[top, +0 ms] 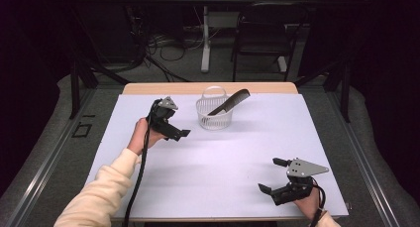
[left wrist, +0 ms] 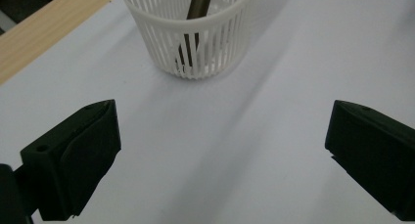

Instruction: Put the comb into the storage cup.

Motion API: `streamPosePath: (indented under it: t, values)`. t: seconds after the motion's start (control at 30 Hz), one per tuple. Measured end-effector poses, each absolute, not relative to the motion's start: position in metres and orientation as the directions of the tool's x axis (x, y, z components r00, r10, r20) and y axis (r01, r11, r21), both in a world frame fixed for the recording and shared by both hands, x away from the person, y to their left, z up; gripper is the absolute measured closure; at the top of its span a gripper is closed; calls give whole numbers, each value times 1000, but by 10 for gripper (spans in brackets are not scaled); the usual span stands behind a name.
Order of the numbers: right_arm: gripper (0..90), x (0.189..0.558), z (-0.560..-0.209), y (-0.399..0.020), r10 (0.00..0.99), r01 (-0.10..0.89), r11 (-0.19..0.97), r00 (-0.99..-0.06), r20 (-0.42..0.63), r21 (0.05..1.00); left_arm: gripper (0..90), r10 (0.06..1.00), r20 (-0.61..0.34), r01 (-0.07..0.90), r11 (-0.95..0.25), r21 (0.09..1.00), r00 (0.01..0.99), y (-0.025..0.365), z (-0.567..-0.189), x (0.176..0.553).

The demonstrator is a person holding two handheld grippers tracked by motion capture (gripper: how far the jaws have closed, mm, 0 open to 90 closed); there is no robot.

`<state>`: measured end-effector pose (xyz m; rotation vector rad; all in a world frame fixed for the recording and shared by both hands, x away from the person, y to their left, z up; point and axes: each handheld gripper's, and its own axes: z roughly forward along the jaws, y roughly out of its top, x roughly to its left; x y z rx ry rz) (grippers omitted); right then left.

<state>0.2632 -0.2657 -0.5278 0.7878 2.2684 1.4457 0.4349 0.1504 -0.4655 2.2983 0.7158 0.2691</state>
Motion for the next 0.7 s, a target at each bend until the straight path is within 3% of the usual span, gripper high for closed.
streamPosePath:
  t: [0.7]
  values:
    - [0, 264, -528, -265, 616, 272, 338, -788, 7, 901, 0, 615, -26, 444, -538, 717, 788, 172, -484, 382]
